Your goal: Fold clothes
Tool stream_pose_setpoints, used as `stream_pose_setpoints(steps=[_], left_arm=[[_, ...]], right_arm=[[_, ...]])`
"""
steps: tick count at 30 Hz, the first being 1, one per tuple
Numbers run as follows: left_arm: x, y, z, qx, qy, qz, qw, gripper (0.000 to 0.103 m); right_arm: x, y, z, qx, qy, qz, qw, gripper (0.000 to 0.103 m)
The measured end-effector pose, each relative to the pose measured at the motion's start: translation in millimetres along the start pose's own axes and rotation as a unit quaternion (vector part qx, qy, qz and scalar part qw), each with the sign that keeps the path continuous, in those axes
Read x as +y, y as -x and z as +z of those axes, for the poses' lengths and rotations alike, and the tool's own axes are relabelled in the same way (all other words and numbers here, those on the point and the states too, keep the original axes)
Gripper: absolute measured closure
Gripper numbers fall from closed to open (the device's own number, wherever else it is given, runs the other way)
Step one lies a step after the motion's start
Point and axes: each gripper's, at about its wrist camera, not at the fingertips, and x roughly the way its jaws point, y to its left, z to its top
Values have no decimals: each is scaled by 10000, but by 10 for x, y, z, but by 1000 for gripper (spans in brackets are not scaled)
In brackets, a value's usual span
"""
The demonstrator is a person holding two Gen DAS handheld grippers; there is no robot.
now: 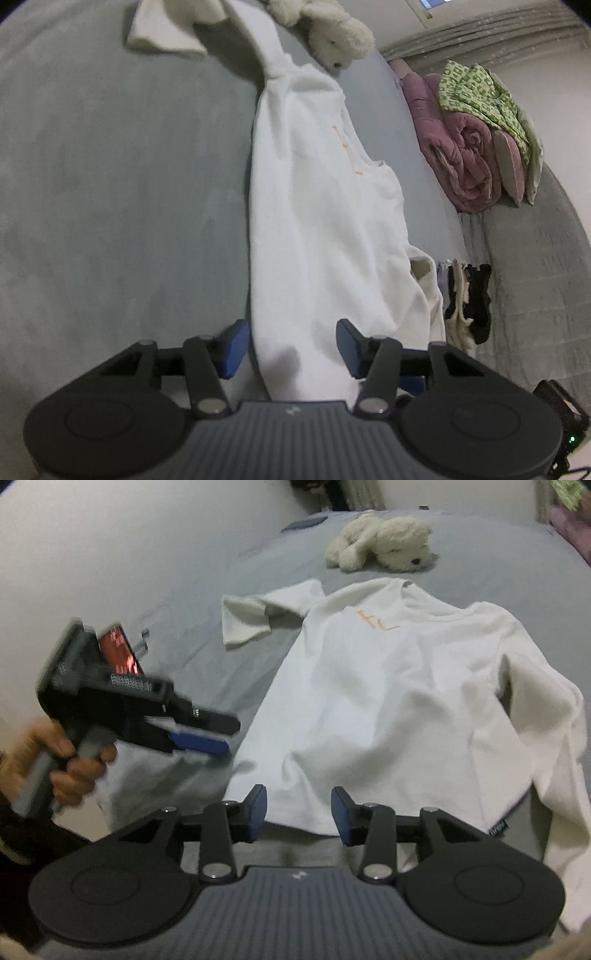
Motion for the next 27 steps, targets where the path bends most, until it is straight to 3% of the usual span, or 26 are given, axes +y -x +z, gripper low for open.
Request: stream_pose_setpoints(steps=[5, 9, 15, 21, 27], left_arm=[[41, -91, -72, 197, 289, -126, 9993, 54], [21, -167, -121, 269, 313, -18, 9991, 57], [28, -136, -132, 238, 310, 9, 9992, 58], [3, -19, -108, -43, 207, 102, 9997, 58], [45, -77, -112, 69, 200, 177, 9996, 58]], right_arm=[[-263, 250, -83, -341, -737, 114, 9966, 60], [-418, 393, -173, -476, -1028, 26, 9936, 60], [-623, 518, -298, -478, -1338, -168, 9897, 60], [-830, 547, -404, -393, -1787, -320, 9826, 60], [-980, 499, -446, -325, -2193, -547, 9736, 60]])
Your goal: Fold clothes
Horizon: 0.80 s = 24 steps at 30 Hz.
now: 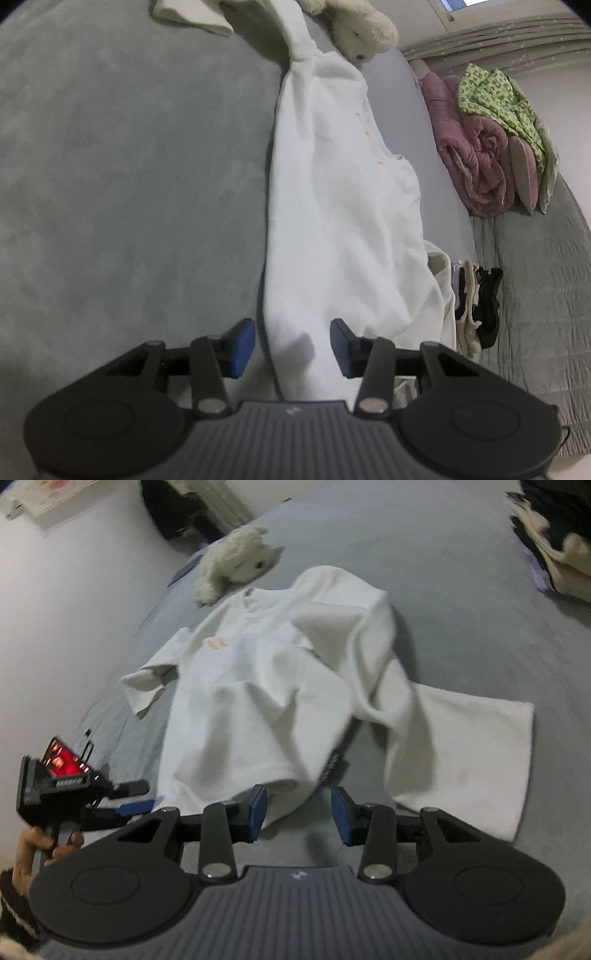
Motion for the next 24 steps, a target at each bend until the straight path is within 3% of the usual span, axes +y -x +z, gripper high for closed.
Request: stream_pose_setpoints(steps=[6, 9, 14, 18, 24], left_arm=[[-19, -63, -21, -11, -76, 20, 10000, 60], [-54, -102, -49, -44, -186, 73, 9998, 67], [-74, -138, -72, -97, -309, 214, 9992, 95], [-135, -46, -85, -247, -466, 165, 9985, 97], [-204, 335, -27, -828, -743, 43, 9938, 97]], right_arm=[[-125, -43, 58, -160, -371, -265, 9988, 60], [-147, -116, 64, -128, -428, -381, 9983, 60], [-122, -193, 42, -124, -368, -504, 9980, 60], [-87, -193, 42, -131, -285, -587, 9978, 60], [-41, -200, 36, -129, -232, -585, 9979, 60]])
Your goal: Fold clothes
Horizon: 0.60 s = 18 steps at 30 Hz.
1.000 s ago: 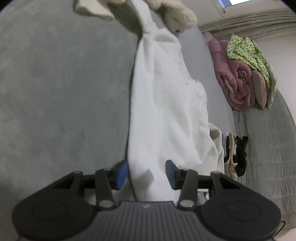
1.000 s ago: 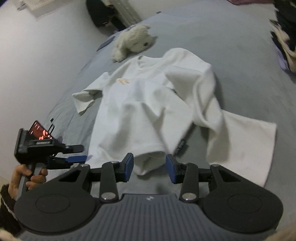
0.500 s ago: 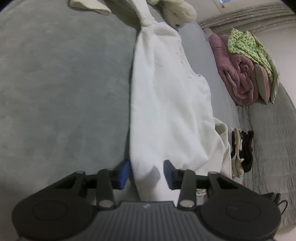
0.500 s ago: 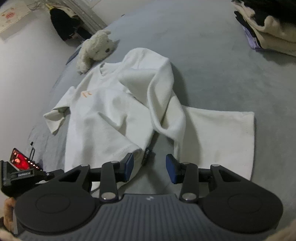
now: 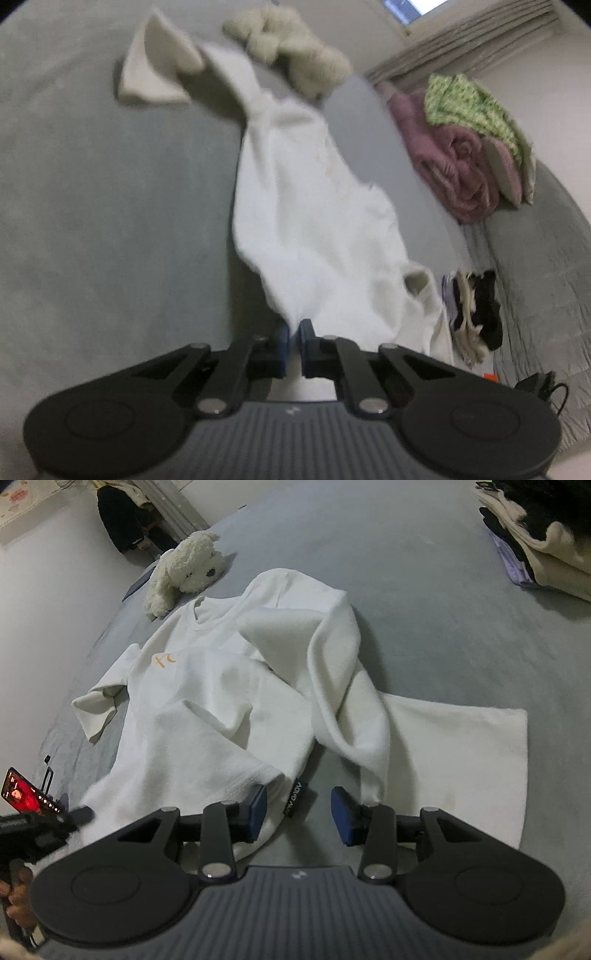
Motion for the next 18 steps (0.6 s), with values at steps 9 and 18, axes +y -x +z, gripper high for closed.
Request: stream_pose_setpoints(steps=[9, 18], left_arm=[[209, 261, 118, -325, -265, 725, 9965, 97], [349, 147, 135, -92, -379, 1181, 9922, 97]], right_arm=[[78, -34, -9, 51, 14, 93, 9999, 60], [189, -142, -69, 225, 108, 273, 9993, 56]])
